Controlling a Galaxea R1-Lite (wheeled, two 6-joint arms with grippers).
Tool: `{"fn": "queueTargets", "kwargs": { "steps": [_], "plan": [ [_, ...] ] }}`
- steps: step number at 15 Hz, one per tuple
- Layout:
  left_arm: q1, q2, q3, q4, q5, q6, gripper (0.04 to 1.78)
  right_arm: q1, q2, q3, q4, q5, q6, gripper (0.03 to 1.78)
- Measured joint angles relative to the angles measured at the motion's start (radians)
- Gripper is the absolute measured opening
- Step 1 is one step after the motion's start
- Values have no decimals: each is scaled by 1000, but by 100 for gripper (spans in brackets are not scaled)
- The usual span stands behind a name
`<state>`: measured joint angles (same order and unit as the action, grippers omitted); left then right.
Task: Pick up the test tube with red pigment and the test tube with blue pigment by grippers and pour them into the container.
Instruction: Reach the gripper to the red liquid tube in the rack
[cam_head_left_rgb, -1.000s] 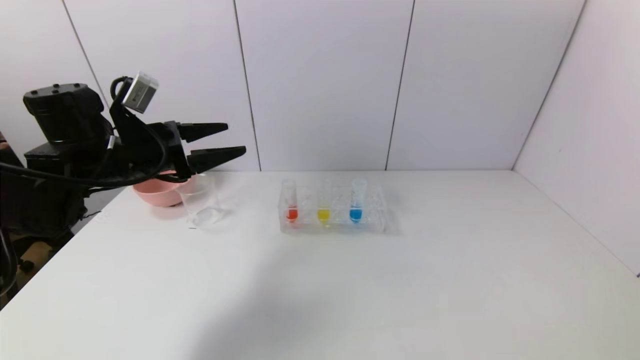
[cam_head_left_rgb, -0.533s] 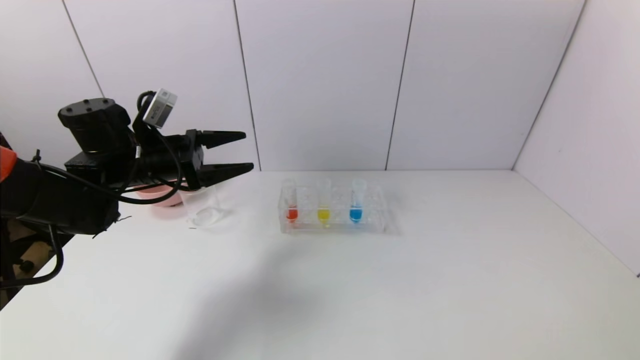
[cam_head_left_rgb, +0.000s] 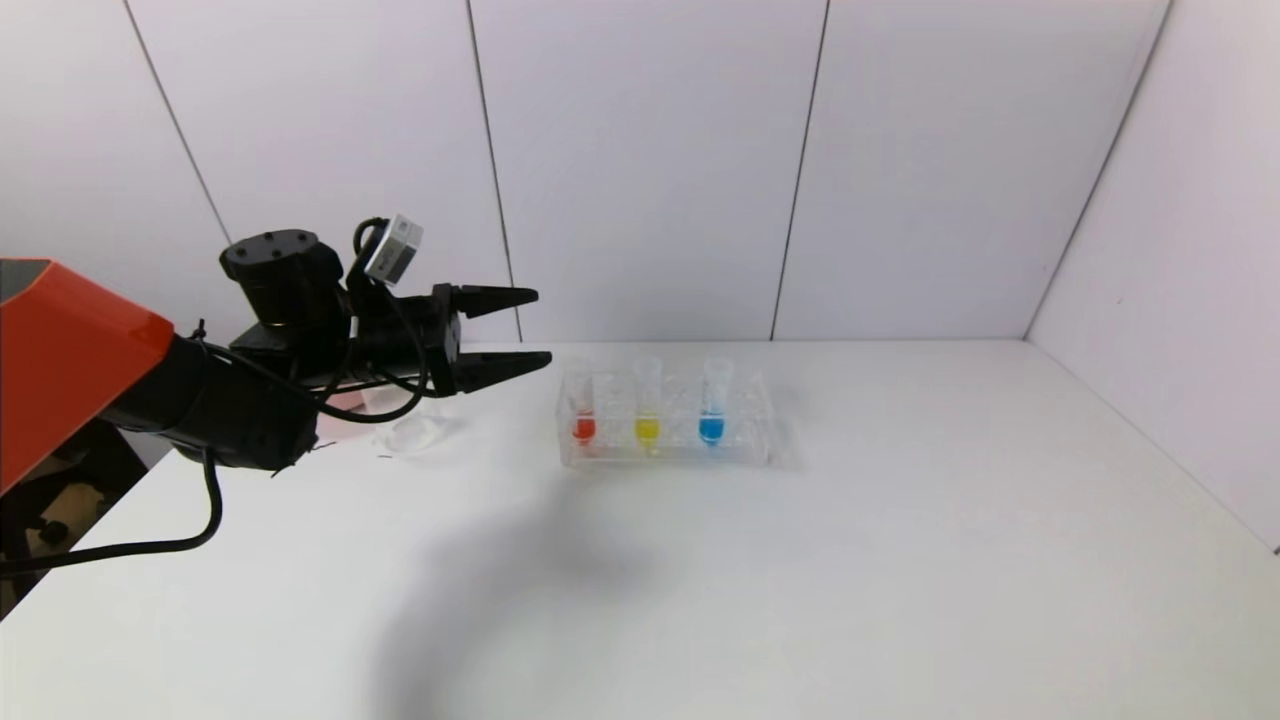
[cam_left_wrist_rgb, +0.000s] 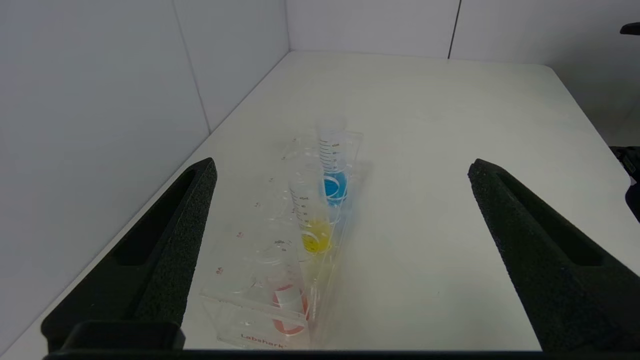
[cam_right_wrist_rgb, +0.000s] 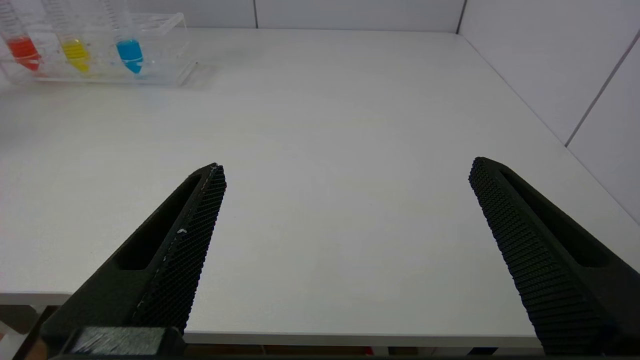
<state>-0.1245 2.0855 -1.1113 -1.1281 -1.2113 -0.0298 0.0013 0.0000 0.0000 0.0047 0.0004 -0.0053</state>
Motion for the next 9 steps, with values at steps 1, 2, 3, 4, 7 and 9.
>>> {"fn": "queueTargets", "kwargs": {
  "steps": [1,2,3,4,7,9],
  "plan": [
    [-5,21,-20,-1,0,0,176,0,0,0,0,0,0,177],
    [-9,42,-39,-1,-1,0,176,0,0,0,0,0,0,177],
    [-13,60,-53,-2,-1,1,176,0,0,0,0,0,0,177],
    [-18,78,-67,-3,-1,2,176,0,0,0,0,0,0,177],
    [-19,129,-113,-23,-49,1,176,0,0,0,0,0,0,177],
    [-21,163,-135,-46,-98,-1,176,0,0,0,0,0,0,177]
  ]
}}
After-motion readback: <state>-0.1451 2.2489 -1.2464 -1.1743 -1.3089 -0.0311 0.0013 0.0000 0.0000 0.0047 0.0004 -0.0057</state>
